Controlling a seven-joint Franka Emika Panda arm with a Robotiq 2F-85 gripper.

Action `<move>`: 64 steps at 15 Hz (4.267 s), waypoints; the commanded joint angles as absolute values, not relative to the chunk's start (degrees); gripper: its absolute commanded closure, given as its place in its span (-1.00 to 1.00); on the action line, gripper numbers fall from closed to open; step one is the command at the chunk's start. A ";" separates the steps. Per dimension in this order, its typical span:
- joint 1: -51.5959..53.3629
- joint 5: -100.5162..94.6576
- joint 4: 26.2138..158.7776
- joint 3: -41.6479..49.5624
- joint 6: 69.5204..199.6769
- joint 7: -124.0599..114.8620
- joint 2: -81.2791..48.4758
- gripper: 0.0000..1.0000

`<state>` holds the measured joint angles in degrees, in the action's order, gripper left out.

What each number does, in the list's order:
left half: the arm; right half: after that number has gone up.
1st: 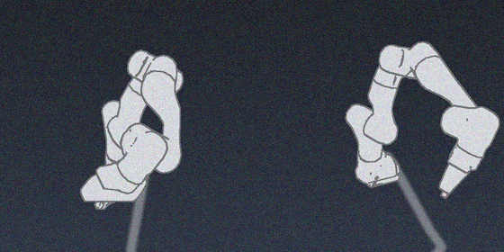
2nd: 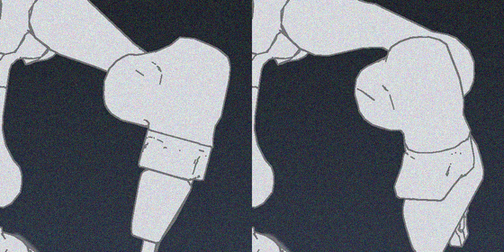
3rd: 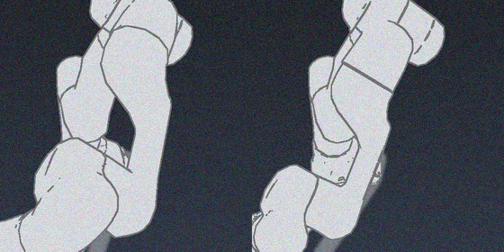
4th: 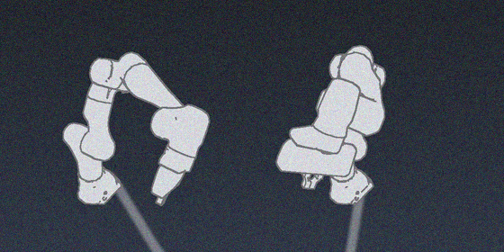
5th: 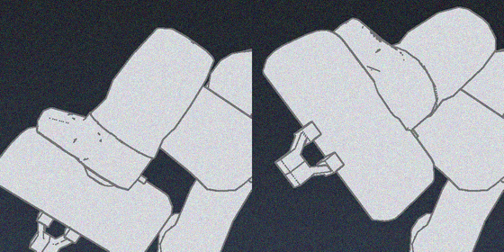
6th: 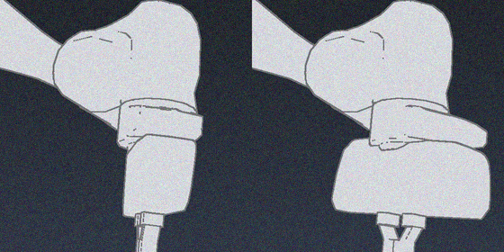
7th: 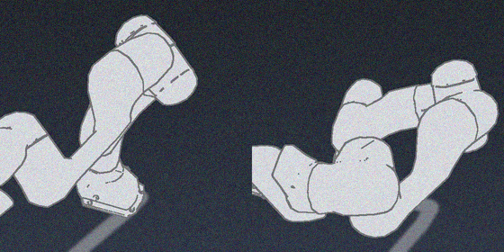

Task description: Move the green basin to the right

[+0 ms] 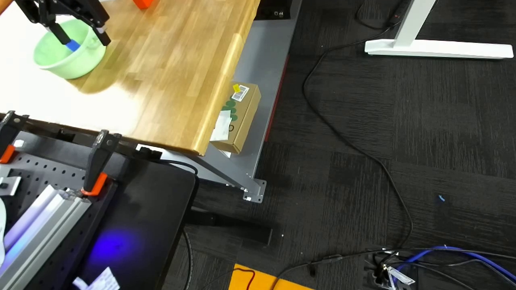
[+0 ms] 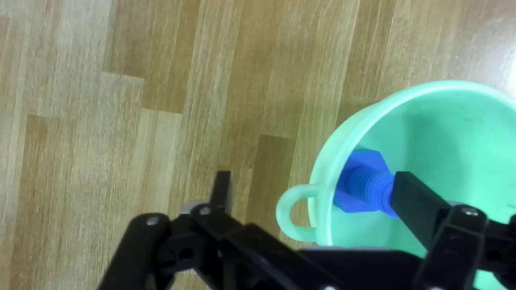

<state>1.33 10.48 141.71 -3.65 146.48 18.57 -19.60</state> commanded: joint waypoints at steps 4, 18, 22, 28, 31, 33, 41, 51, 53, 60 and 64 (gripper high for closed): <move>1.37 7.03 142.93 -4.18 147.75 13.57 -17.87 -1.00; 2.04 8.70 151.56 -6.97 149.92 14.94 -7.33 -1.00; 1.59 9.07 151.59 -6.49 150.33 15.36 -8.40 -1.00; 0.94 10.25 151.77 -6.35 150.82 15.95 -9.28 -1.00; 0.26 10.74 151.88 -5.98 151.29 15.75 -9.44 -1.00; -0.54 11.55 151.77 -5.60 151.37 16.32 -9.49 -1.00; -1.58 11.05 148.50 -5.17 150.02 16.84 -12.97 -1.00; -2.91 9.06 140.48 -4.47 147.19 15.83 -20.19 -1.00; -3.46 8.92 138.82 -4.50 146.49 16.06 -22.24 -1.00; -3.67 8.20 134.77 -5.05 144.02 15.50 -27.39 -1.00; -2.84 7.78 135.05 -5.34 143.80 14.74 -26.52 -0.32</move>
<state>-2.72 9.12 135.34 -4.73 145.46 15.38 -27.26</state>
